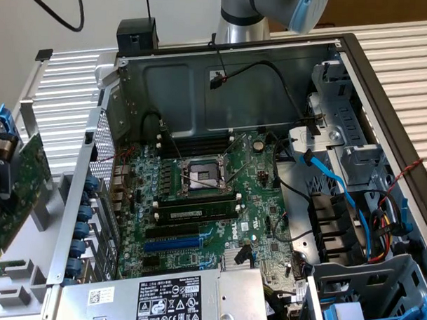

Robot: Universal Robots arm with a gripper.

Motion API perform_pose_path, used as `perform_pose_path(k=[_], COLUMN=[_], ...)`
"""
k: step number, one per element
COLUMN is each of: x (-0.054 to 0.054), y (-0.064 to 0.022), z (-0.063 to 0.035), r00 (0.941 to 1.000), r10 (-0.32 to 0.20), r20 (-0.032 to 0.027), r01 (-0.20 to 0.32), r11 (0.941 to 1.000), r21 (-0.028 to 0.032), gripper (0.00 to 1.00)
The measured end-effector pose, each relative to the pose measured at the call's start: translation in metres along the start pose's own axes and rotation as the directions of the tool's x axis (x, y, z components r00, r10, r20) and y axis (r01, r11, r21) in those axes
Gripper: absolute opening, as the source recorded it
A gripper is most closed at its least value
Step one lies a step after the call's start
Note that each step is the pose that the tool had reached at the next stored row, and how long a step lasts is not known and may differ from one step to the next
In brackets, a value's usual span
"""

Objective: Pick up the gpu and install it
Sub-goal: 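Pick up the gpu and move the gpu toward the slot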

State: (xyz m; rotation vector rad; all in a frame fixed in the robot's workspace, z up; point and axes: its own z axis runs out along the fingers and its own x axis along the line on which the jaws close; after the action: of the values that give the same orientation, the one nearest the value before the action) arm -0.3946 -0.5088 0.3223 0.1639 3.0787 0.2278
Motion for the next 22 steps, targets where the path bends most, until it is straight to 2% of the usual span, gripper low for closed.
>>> perform_pose_path(k=[22], x=[-0.005], y=[0.0099], z=[-0.0994], r00=[1.0], r10=[0.0], r20=[0.0001], r01=[0.0], r11=[1.0], r21=[0.0], gripper=[0.29])
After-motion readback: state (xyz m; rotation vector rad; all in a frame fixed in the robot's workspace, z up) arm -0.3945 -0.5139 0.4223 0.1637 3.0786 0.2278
